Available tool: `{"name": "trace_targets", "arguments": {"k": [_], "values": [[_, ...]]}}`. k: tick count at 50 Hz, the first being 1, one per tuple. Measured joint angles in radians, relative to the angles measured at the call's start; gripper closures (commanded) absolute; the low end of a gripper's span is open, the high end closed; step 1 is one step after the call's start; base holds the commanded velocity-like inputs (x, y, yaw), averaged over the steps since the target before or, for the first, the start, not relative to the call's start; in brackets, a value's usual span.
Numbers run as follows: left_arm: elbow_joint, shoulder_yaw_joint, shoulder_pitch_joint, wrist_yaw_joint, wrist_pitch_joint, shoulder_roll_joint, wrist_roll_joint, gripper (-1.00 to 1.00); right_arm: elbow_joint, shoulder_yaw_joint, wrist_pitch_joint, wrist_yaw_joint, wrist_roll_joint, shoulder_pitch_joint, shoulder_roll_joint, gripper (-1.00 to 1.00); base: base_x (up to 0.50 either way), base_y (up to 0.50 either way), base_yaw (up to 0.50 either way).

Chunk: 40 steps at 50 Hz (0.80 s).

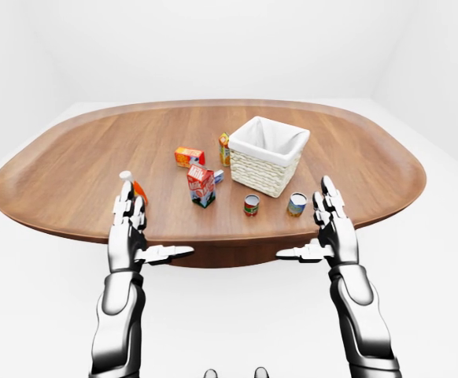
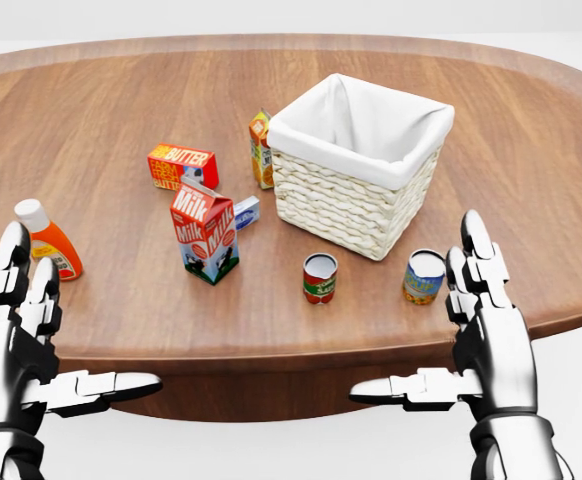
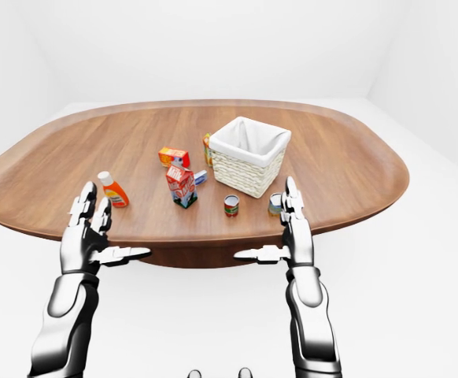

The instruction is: Pick up the alphabet soup, and put it in the basket.

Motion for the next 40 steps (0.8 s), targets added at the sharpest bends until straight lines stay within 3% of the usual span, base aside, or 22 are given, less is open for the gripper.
{"name": "trace_targets", "arguments": {"k": [40], "values": [[-0.017, -0.003, 0.011, 0.001, 0.0, -0.005, 0.008, -1.0, -0.016, 0.007, -0.007, 0.008, -0.01, 0.013, 0.001, -1.0, 0.0, -0.33, 0.0]]}}
